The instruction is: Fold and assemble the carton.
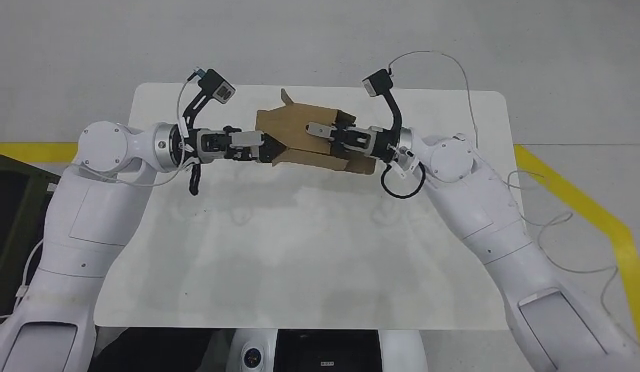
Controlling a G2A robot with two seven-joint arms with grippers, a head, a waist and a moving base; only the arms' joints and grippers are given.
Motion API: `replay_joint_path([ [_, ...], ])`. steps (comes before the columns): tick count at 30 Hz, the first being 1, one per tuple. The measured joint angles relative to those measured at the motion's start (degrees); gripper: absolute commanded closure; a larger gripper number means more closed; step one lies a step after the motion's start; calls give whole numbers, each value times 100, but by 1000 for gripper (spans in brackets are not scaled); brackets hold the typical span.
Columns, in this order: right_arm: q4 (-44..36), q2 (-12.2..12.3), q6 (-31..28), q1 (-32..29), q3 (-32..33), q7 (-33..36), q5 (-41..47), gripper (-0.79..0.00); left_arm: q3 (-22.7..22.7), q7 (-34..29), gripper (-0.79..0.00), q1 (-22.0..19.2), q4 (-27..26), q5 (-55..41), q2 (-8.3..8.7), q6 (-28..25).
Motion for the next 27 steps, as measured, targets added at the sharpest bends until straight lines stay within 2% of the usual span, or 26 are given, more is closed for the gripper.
replay_joint_path([
  [27,-180,-138,-19,-85,-46,-336,-129,0,342,-108,-785,51,36,-138,-106,40],
])
